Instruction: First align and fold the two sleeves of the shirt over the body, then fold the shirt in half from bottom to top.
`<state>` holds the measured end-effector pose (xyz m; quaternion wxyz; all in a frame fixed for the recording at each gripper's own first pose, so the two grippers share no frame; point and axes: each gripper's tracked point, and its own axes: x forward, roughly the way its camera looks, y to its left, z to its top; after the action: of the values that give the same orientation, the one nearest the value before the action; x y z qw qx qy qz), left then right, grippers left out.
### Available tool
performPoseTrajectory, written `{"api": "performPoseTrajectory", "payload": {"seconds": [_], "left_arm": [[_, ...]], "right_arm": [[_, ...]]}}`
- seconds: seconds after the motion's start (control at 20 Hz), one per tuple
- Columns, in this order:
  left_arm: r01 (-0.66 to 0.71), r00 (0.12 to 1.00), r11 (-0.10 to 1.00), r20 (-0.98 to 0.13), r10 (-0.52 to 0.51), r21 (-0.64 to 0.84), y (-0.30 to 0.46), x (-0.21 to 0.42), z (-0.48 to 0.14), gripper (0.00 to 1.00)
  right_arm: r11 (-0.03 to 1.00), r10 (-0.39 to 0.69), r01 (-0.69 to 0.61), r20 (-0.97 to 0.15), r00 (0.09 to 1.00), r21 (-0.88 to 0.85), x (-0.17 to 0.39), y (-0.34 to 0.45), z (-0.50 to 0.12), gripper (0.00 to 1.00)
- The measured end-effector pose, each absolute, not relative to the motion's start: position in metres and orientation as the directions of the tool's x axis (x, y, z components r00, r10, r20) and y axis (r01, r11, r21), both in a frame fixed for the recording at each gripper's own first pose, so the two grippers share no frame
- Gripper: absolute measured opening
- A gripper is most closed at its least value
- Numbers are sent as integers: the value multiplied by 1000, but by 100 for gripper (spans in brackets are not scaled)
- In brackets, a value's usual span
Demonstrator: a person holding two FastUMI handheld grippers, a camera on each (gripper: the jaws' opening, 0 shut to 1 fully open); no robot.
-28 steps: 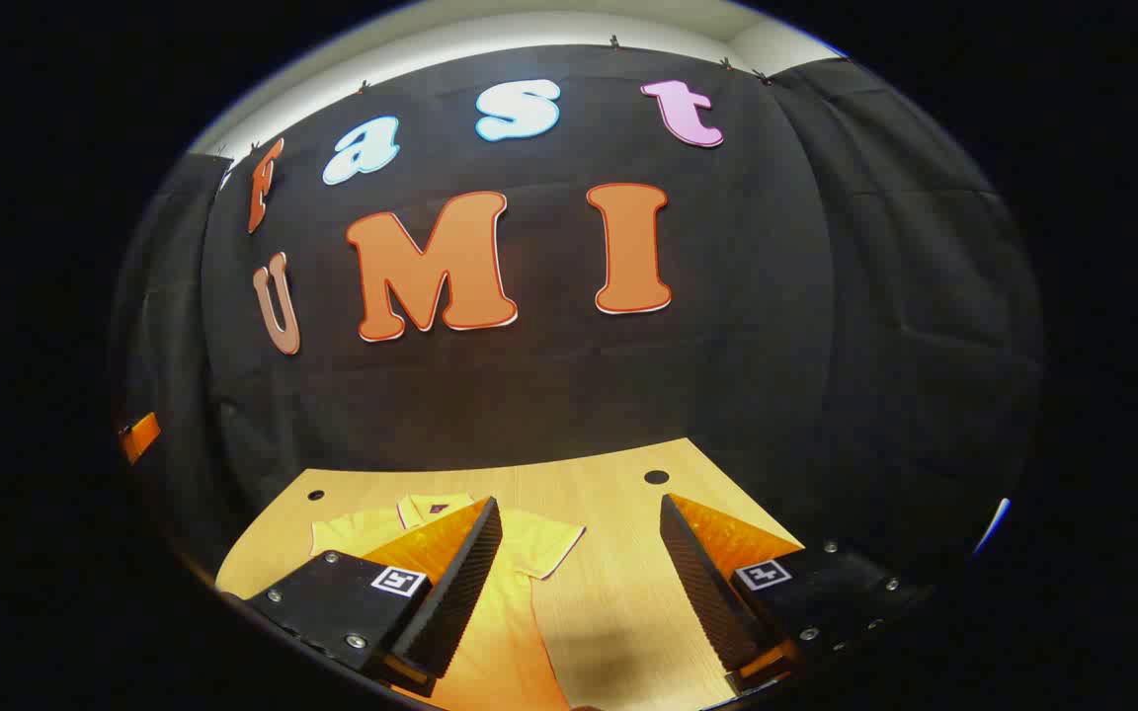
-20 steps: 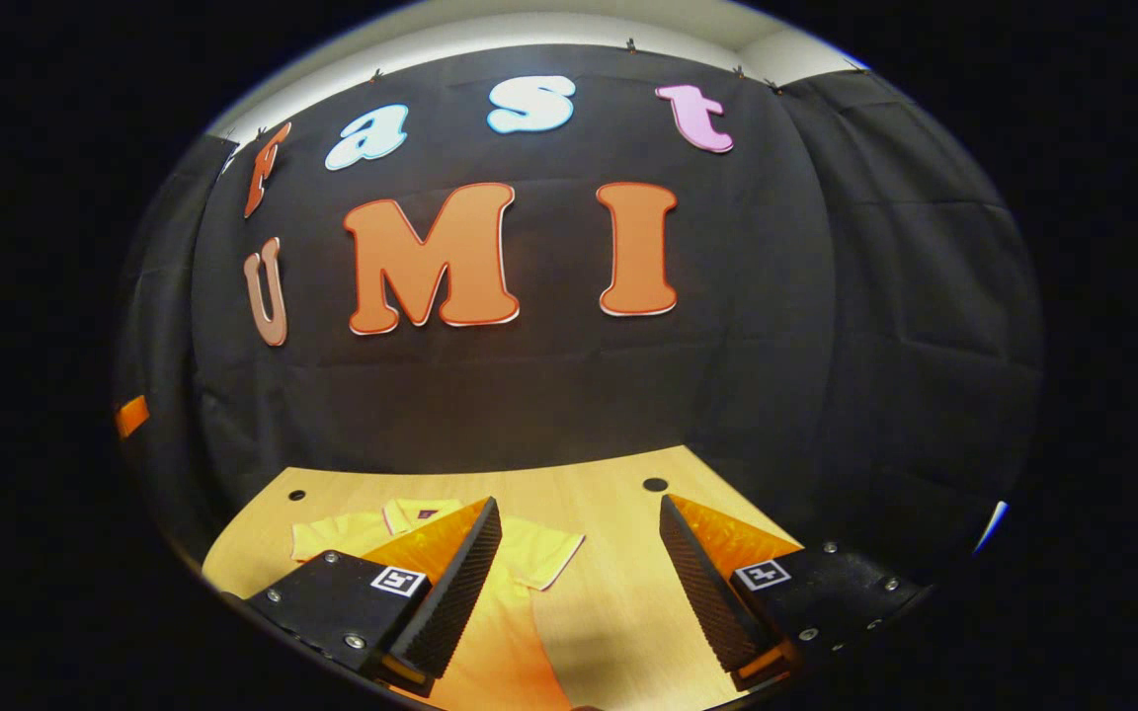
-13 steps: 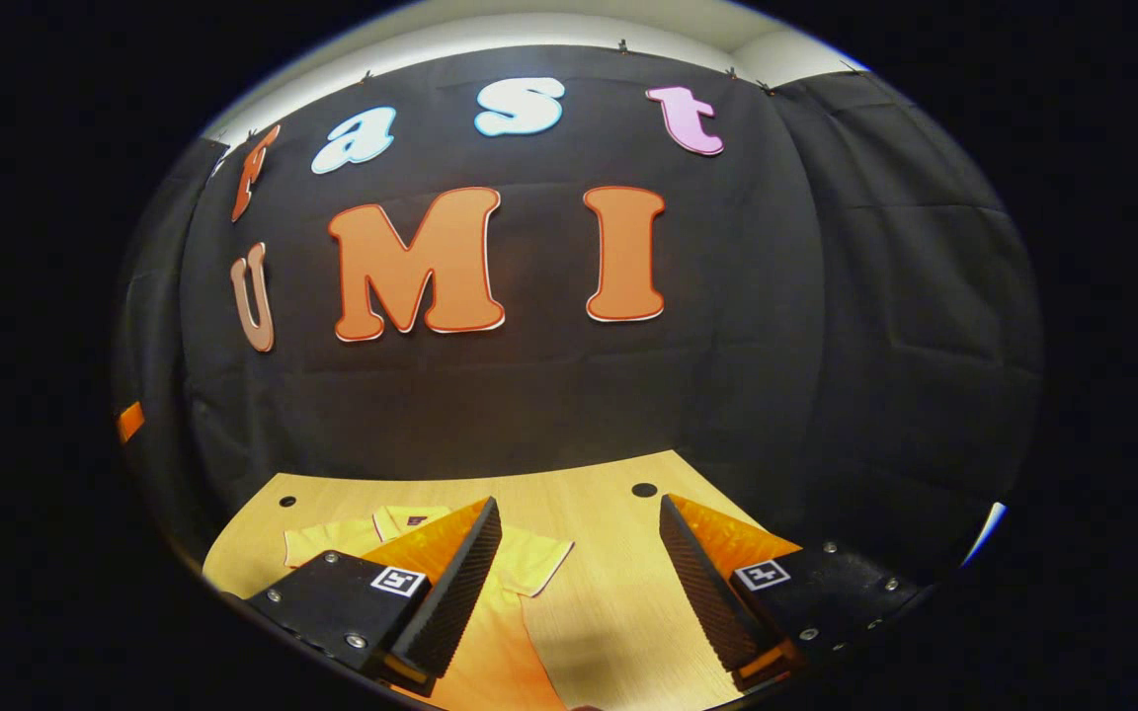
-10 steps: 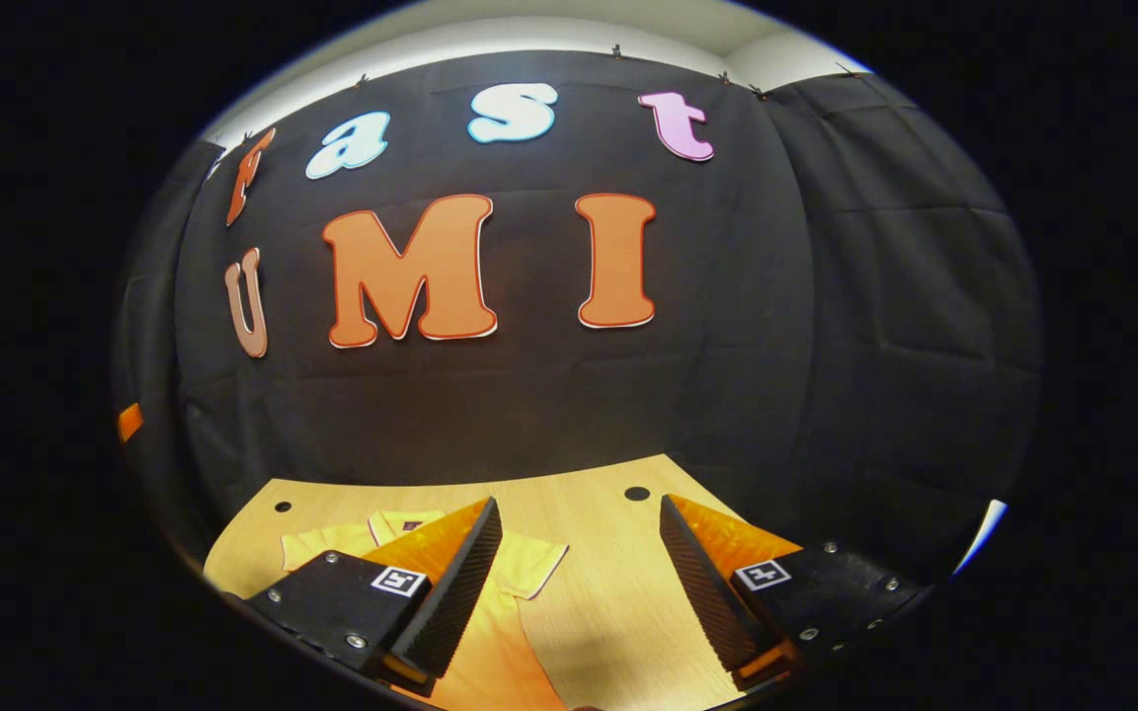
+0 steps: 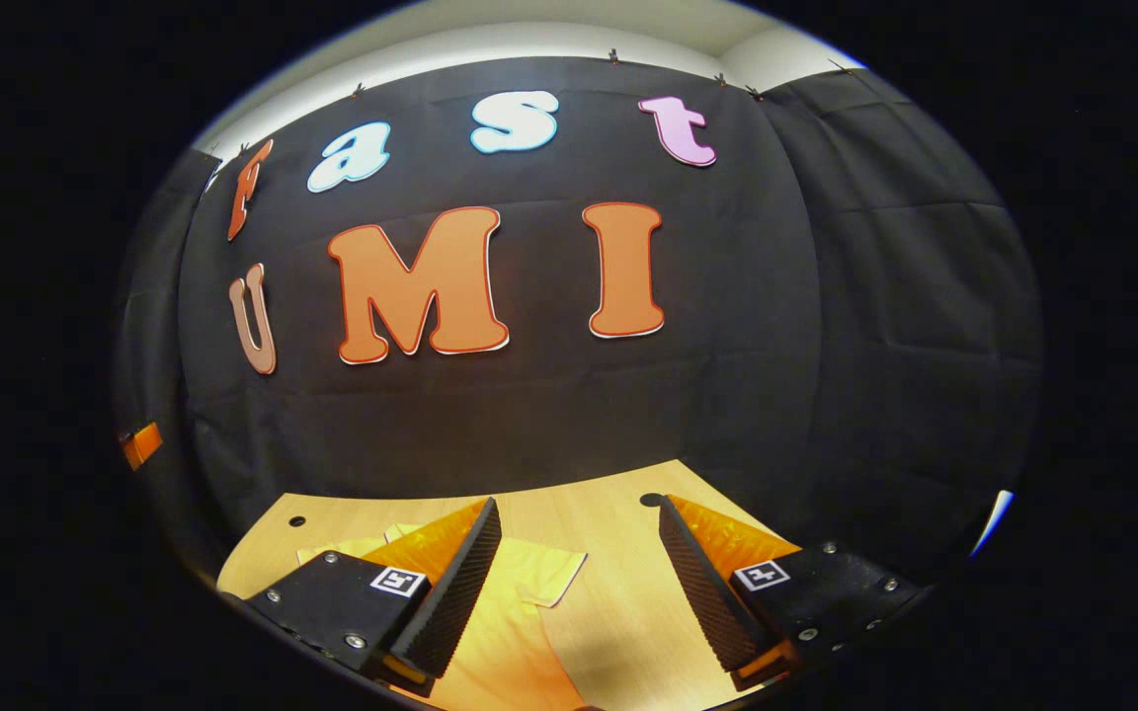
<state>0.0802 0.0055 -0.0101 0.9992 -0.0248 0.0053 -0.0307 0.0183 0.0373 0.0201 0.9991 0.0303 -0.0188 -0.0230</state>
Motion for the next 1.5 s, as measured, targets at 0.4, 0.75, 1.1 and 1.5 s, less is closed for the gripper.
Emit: {"api": "performPoseTrajectory", "payload": {"seconds": [0.4, 0.75, 1.1, 1.5], "left_arm": [[61, 997, 996, -38, -64, -63, 8, 90, -27, 98], [78, 993, 995, -85, -84, -61, 15, 107, -53, 98], [71, 985, 997, -158, -76, -40, 23, 124, -90, 98], [42, 979, 999, -198, -39, 8, 42, 138, -111, 98]], "right_arm": [[989, 70, -50, -141, 988, 137, 75, 65, 3, 98], [930, 113, 148, -644, 757, 337, 185, 64, -116, 98], [941, 9, 283, -851, 525, 185, 259, 66, -251, 98], [935, -66, 336, -879, 473, 111, 277, 52, -276, 91]]}}
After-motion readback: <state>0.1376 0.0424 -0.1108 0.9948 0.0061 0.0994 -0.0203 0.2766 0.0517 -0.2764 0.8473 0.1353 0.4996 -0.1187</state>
